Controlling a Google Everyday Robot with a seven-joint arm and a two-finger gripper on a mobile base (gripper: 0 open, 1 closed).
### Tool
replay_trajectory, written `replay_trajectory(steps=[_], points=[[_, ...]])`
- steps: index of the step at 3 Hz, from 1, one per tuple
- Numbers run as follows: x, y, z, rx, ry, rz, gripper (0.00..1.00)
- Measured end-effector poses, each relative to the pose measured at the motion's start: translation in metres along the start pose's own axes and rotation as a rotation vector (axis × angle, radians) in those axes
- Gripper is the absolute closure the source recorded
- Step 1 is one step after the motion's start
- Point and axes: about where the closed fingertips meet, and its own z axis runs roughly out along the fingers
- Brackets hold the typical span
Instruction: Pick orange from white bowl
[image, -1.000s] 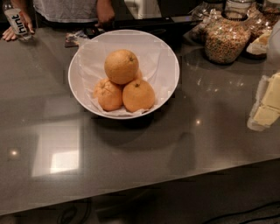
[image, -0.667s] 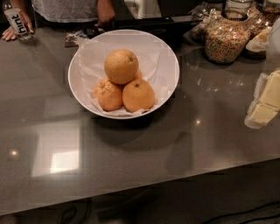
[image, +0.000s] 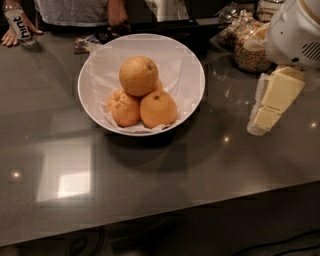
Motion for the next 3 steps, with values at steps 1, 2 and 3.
replay_trajectory(steps=[1, 2, 3], points=[[-0.001, 0.000, 0.000, 0.001, -0.001, -0.001, 0.00], [-0.028, -0.013, 0.018, -0.043, 0.010, -0.053, 0.00], [-0.078, -0.048, 0.068, -0.145, 0.066, -0.132, 0.00]])
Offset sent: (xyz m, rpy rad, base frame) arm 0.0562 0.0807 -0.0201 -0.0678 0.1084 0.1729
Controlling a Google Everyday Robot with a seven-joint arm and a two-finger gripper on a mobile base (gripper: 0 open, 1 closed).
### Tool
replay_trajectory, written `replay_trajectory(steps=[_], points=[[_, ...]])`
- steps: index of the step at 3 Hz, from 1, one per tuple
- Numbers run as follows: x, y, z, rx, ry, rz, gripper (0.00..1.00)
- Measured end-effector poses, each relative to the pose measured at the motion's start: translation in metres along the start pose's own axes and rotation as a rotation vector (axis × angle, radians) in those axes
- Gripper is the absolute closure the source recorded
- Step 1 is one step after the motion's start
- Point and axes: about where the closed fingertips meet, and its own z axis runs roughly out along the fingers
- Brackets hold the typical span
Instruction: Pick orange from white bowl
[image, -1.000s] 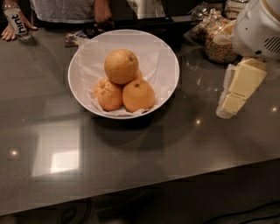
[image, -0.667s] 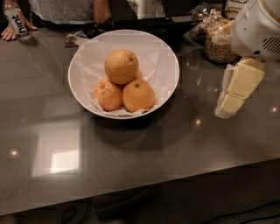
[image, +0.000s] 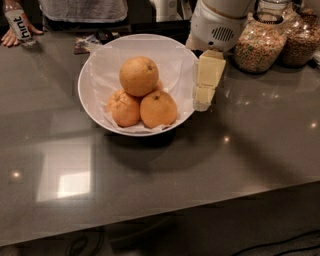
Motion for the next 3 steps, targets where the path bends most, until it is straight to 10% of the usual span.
replay_trajectory(steps=[3], points=[[-0.042, -0.012, 0.004, -0.018, -0.035, -0.069, 0.00]])
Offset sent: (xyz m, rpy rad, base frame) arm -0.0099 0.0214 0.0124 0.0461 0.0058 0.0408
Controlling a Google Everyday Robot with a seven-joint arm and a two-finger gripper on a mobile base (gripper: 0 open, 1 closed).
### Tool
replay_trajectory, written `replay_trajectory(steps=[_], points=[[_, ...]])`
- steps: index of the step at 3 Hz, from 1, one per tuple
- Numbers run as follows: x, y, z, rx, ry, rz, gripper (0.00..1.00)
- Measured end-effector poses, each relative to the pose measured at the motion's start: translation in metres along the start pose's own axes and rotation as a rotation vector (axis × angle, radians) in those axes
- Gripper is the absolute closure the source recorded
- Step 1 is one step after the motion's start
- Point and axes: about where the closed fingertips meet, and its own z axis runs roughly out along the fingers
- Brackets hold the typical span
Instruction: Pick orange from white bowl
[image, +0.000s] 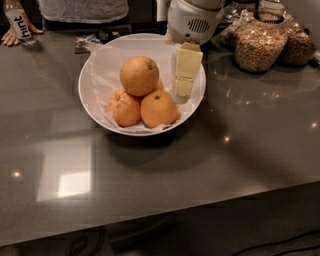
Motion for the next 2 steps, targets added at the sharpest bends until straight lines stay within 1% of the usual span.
replay_trajectory(steps=[1, 2], points=[[-0.024, -0.016, 0.009, -0.026, 0.001, -0.033, 0.00], [-0.043, -0.032, 0.017, -0.030, -0.001, -0.054, 0.10]])
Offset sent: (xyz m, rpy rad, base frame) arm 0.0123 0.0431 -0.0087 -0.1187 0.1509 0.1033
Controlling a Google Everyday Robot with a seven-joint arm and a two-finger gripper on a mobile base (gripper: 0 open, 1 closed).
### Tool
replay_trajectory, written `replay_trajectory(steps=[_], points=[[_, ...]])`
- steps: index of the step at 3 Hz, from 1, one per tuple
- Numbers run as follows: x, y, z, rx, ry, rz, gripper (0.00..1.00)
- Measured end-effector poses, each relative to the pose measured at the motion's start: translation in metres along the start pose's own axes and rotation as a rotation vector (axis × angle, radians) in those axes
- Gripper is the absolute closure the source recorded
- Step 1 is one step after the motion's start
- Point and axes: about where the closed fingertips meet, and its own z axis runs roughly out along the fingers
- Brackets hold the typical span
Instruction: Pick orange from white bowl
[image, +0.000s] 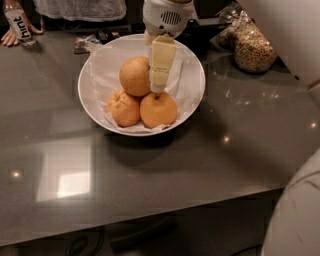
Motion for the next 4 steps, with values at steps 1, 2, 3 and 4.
replay_trajectory(steps=[1, 2, 3, 4], points=[[-0.013, -0.012, 0.008, -0.008, -0.005, -0.016, 0.16], [-0.020, -0.020, 0.019, -0.030, -0.017, -0.023, 0.15], [-0.021, -0.019, 0.035, -0.077, -0.041, -0.012, 0.14], [-0.018, -0.016, 0.045, -0.117, -0.060, 0.011, 0.14]])
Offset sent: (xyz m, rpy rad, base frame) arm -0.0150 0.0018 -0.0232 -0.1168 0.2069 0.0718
